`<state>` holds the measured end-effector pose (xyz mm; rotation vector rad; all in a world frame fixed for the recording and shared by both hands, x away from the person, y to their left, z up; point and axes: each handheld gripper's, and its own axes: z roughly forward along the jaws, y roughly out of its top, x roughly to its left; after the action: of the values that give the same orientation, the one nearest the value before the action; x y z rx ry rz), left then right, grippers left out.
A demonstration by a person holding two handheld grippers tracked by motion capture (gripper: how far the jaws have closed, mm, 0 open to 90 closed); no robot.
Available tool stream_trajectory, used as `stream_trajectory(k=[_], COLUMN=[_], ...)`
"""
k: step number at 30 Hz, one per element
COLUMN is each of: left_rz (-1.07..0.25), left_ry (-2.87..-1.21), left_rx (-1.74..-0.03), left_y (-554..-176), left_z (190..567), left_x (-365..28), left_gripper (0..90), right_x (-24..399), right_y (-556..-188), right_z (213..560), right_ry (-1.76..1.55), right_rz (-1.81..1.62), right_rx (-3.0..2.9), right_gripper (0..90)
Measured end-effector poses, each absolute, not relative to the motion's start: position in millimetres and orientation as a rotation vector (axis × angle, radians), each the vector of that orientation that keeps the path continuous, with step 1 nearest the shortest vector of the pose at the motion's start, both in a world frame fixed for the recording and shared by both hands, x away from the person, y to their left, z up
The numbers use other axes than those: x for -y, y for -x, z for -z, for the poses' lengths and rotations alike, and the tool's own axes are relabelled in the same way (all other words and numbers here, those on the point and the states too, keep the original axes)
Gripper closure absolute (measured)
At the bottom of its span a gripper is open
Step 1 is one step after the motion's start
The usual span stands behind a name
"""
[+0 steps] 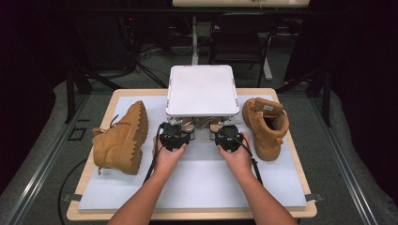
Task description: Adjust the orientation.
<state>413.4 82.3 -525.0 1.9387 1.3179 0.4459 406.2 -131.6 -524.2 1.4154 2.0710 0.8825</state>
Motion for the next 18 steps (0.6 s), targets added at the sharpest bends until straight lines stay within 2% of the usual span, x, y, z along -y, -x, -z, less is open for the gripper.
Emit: stream_trajectory(k=[5, 12, 18], left_rz=[-0.471, -0.498, -0.489], left_ry=[-1.922, -1.931, -1.93], left_rx=[-1.303, -1.3, -1.319], left_y=[-408.1, -404.0, -403.1], left_z=[529.1, 530.0, 529.5], left_x=[-85.3, -86.9, -89.9], left_gripper=[55.1, 64.3, 66.5], right_x=[131.4, 130.2, 131.9], right_y=[-407.2, -404.6, -388.2], right_z=[525.1, 525.5, 524.9], right_ry=[-1.412, -1.413, -1.37], right_rz=[-0.89, -0.883, -0.871], right_rx=[-2.067, -2.065, -2.072], right_gripper=[64.3, 61.9, 61.3])
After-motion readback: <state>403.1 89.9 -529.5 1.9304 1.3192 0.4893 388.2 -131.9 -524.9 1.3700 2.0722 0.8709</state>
